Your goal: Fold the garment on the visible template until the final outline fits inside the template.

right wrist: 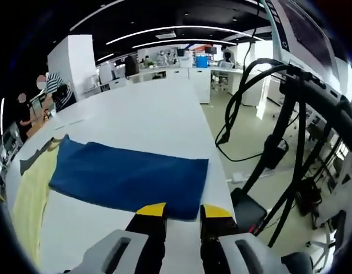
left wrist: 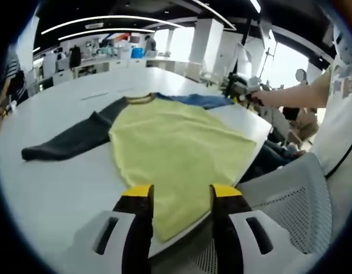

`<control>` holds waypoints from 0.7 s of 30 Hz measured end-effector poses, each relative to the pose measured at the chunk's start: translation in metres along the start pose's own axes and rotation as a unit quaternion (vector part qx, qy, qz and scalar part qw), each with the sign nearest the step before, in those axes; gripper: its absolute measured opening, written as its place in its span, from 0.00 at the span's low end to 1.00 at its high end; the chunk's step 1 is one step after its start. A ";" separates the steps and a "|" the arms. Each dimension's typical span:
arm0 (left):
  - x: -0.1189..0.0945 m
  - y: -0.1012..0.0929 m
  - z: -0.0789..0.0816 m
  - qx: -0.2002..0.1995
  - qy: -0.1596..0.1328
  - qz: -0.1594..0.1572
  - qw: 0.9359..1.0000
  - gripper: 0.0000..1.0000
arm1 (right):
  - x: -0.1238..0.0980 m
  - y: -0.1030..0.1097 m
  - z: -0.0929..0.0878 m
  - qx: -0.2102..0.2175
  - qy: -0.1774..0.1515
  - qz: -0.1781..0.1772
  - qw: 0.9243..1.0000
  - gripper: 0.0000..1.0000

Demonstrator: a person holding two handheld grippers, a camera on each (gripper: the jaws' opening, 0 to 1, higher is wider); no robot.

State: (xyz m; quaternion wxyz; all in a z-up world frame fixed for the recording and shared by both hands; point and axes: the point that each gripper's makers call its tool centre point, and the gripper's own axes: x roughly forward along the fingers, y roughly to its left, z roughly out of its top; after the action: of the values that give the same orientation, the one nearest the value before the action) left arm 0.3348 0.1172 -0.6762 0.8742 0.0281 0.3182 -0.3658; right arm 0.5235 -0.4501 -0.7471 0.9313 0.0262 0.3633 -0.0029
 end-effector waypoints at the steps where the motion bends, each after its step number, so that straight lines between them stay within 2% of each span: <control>1: 0.001 0.000 0.000 0.001 0.000 0.000 1.000 0.36 | 0.000 -0.001 0.002 -0.008 -0.005 -0.003 1.000 0.16; 12: 0.010 -0.004 0.001 0.001 0.005 -0.003 1.000 0.35 | 0.004 0.005 0.004 -0.060 -0.008 0.007 0.998 0.01; 21: 0.014 -0.005 0.006 0.002 0.004 -0.004 1.000 0.35 | 0.003 -0.001 0.010 -0.061 -0.013 0.008 0.998 0.00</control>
State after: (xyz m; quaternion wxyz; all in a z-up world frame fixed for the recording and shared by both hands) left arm 0.3419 0.1029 -0.6786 0.8715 0.0303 0.3207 -0.3697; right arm 0.5324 -0.4520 -0.7419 0.9360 -0.0276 0.3500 0.0266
